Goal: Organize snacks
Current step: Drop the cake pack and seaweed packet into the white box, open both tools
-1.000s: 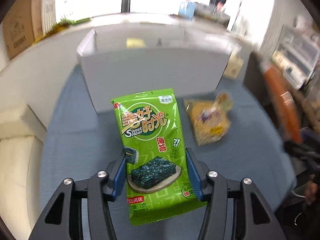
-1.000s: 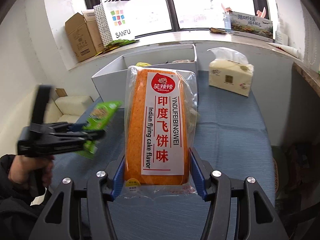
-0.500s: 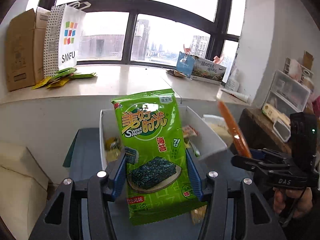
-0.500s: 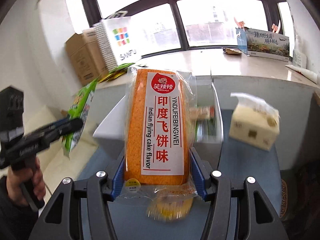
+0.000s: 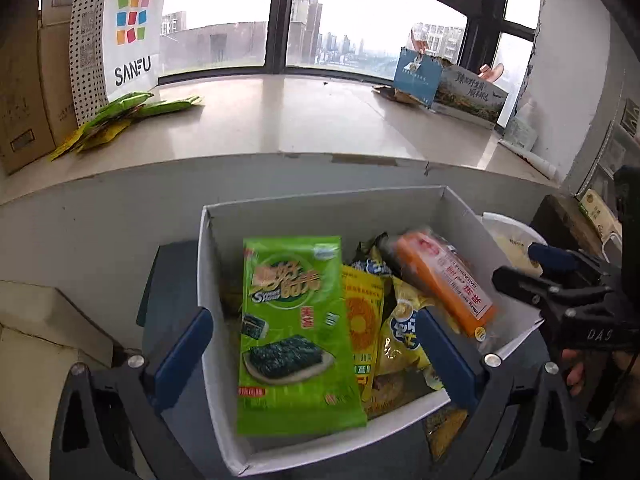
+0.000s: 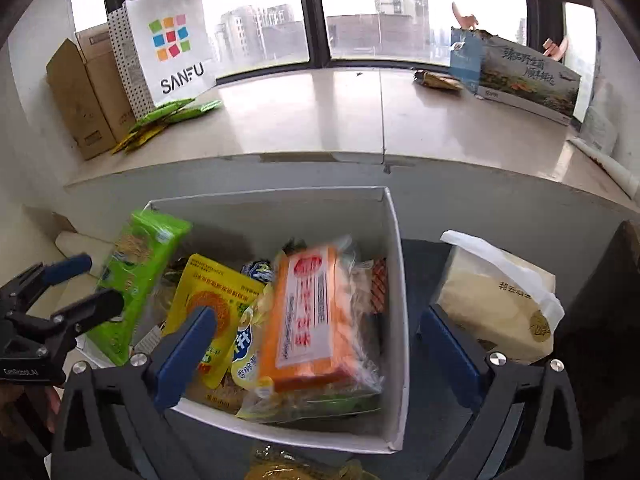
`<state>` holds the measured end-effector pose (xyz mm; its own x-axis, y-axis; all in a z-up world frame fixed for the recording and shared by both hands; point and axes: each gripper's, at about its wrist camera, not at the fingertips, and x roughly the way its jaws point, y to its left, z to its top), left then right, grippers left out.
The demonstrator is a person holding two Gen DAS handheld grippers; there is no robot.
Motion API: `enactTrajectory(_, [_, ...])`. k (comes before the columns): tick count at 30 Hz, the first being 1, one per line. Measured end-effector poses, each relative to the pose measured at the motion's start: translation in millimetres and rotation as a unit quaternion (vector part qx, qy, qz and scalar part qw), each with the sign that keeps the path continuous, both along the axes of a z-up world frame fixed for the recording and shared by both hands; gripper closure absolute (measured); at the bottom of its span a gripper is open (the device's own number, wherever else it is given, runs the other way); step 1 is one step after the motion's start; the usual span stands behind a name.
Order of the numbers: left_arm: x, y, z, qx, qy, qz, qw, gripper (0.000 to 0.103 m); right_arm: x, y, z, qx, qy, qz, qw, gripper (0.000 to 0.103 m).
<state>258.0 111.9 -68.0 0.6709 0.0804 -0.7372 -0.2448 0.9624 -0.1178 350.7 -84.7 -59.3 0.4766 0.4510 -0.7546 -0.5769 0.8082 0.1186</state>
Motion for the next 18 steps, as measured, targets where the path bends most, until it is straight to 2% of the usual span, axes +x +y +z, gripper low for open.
enactTrajectory(3, [-9, -2, -7, 0.009, 0.002, -0.011, 0.9999, 0.0, 1, -12, -1, 0.023, 0.009, -0.004, 1.0, 0.0])
enactTrajectory(6, [-17, -2, -6, 0.007, -0.003, -0.01, 0.9999, 0.0, -2, -18, 6, 0.024, -0.008, -0.01, 1.0, 0.0])
enactTrajectory(10, [-38, -10, 13, 0.008, -0.038, -0.016, 0.9991, 0.0, -17, -34, 22, 0.058, -0.021, -0.006, 0.998, 0.0])
enactTrajectory(15, [-95, -33, 40, 0.015, -0.112, -0.029, 0.9931, 0.0, -68, -59, 35, 0.096, -0.04, 0.03, 0.994, 0.0])
enactTrajectory(18, [-132, -55, 48, 0.028, -0.139, -0.046, 0.9888, 0.0, -113, -79, 36, 0.117, -0.055, 0.048, 0.99, 0.0])
